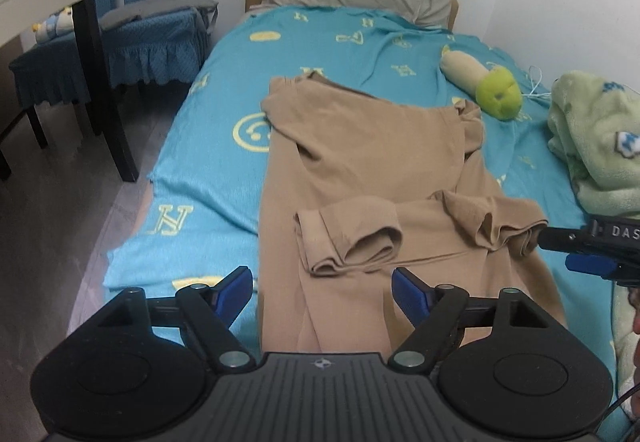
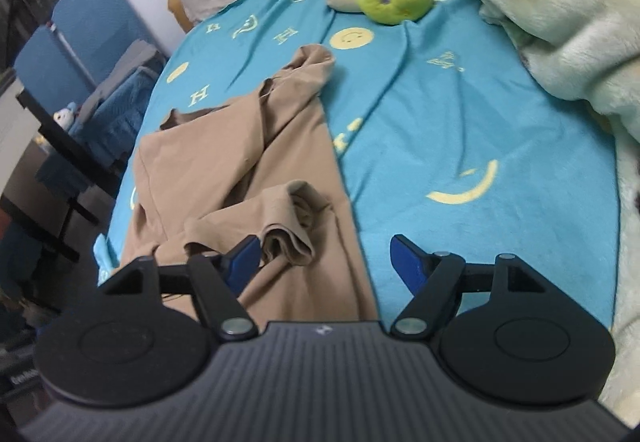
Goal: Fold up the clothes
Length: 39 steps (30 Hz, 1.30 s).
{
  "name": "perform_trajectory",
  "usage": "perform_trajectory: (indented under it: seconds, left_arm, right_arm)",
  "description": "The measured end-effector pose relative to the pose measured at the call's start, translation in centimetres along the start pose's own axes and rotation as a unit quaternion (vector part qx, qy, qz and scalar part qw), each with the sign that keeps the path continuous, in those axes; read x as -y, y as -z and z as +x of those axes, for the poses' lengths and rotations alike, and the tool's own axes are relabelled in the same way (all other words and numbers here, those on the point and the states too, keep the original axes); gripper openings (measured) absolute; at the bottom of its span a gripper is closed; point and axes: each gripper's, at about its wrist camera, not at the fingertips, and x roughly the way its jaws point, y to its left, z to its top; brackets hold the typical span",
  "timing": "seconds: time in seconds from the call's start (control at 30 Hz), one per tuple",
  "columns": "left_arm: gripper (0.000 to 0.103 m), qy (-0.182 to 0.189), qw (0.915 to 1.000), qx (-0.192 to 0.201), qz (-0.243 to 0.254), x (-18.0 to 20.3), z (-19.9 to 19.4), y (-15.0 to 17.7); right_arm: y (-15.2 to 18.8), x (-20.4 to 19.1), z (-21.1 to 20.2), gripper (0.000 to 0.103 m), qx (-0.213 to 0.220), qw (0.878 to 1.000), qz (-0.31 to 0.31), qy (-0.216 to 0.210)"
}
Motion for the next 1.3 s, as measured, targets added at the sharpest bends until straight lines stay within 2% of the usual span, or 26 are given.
perform_trajectory:
  seconds: [0.2, 0.37, 0.4, 0.43, 0.5, 0.53, 0.57, 0.6, 0.73, 0.87, 1.03, 1.17, 1.27, 1.3]
  left_arm:
    - [0.068, 0.007, 0.9996, -0.025, 0.010, 0.3, 1.6, 0.4]
    - [0.052, 0.003, 0.9986, -0.053, -0.004, -0.4, 3.3, 1.0]
    - [0.043, 0.007, 0.9987, -0.050, -0.007, -0.5, 3.2, 1.0]
    - [0.026, 0.010, 0.9988, -0.048, -0.010, -0.6, 3.2, 1.0]
    - [0.009, 0.008, 0.9992, -0.037, -0.014, -0.7, 2.7, 1.0]
    - [0.005, 0.006, 0.9993, -0.032, -0.016, -0.7, 2.4, 1.0]
    - [0.004, 0.005, 0.9995, -0.024, -0.018, -0.8, 1.9, 1.0]
    - [0.004, 0.008, 0.9996, -0.015, -0.023, -1.0, 1.2, 0.9]
    - [0.004, 0.011, 0.9986, 0.014, -0.049, -2.3, -1.0, 0.5]
    - [0.004, 0.002, 0.9974, 0.010, -0.072, -3.3, -0.8, 0.4]
    - [0.004, -0.020, 0.9972, -0.008, -0.071, -3.4, 1.1, 0.5]
    - [0.006, -0.025, 0.9976, -0.013, -0.063, -3.1, 1.5, 0.6]
    - [0.018, -0.037, 0.9982, -0.001, -0.047, -2.3, 0.1, 0.5]
    - [0.031, -0.039, 0.9983, 0.003, -0.044, -2.1, -0.5, 0.5]
  right_arm:
    - [0.7, -0.3, 0.9, 0.065, -0.033, 0.999, -0.024, -0.007]
    - [1.2, -1.2, 3.1, 0.065, -0.049, 0.997, -0.065, 0.014]
    - [1.3, -1.2, 3.3, 0.065, -0.046, 0.996, -0.069, 0.016]
    - [1.3, -1.4, 3.4, 0.061, -0.043, 0.996, -0.076, 0.018]
    - [1.4, -1.6, 3.3, 0.023, -0.037, 0.995, -0.091, 0.023]
    - [1.5, -1.8, 3.1, 0.020, -0.034, 0.994, -0.096, 0.025]
    - [1.6, -1.8, 2.8, 0.012, -0.030, 0.994, -0.099, 0.027]
    - [1.6, -1.9, 2.5, 0.009, -0.024, 0.994, -0.101, 0.028]
    - [1.3, -1.9, 1.0, 0.007, 0.005, 0.995, -0.096, 0.029]
    - [1.3, -1.5, 0.8, 0.007, 0.010, 0.995, -0.089, 0.046]
    - [1.1, 0.2, 1.9, 0.003, 0.000, 0.994, -0.061, 0.086]
    - [1.0, 1.8, 2.3, 0.003, -0.014, 0.998, -0.009, 0.065]
    - [1.0, 1.3, 1.3, 0.003, 0.006, 0.998, -0.017, 0.059]
    - [0.9, 1.1, 0.8, 0.003, 0.016, 0.998, -0.021, 0.058]
